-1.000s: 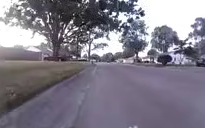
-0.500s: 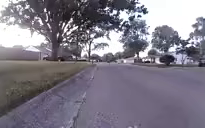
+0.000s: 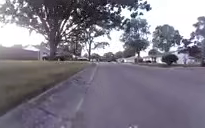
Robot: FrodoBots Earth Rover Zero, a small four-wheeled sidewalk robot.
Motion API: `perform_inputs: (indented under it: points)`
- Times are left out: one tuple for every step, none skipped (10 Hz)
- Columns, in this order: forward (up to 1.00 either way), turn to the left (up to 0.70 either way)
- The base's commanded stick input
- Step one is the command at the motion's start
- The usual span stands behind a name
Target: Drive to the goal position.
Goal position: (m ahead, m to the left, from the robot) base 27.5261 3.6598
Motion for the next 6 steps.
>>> perform_inputs:
  points:
    - [1.0,0.0]
    - [1.0,0.0]
    - [1.0,0.0]
    - [1.0,0.0]
    - [1.0,0.0]
    - [1.0,0.0]
